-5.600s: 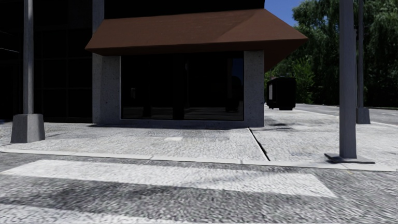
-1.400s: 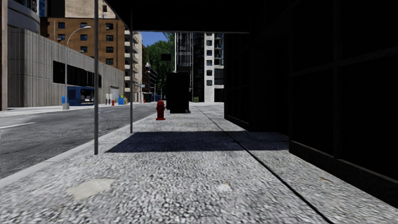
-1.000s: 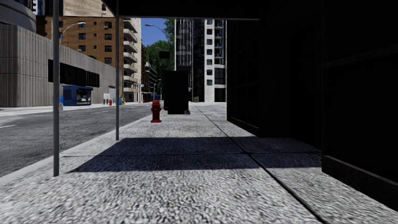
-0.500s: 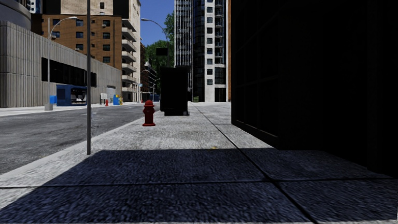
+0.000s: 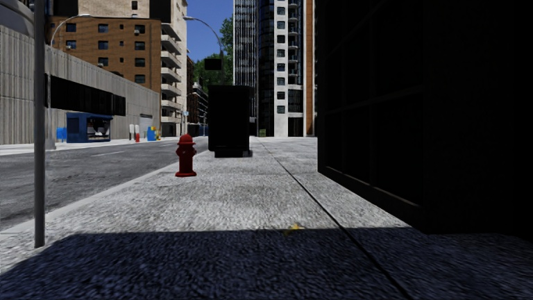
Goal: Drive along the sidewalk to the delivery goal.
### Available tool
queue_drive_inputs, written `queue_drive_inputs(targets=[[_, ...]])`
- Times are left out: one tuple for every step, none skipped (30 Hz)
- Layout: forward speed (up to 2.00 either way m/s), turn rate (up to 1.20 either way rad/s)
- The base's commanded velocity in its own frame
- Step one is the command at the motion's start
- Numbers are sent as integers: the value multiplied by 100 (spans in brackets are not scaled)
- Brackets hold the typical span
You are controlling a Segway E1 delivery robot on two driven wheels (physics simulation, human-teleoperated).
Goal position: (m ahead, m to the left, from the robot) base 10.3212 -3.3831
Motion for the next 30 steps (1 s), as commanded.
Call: queue_drive_inputs(targets=[[200,0],[200,0],[200,0],[200,0],[200,0],[200,0],[200,0],[200,0],[200,0],[200,0],[200,0],[200,0],[200,0],[200,0],[200,0],[200,0],[200,0],[200,0],[200,0],[200,0],[200,0],[200,0],[200,0],[200,0],[200,0],[200,0],[200,0],[200,0],[200,0],[200,0]])
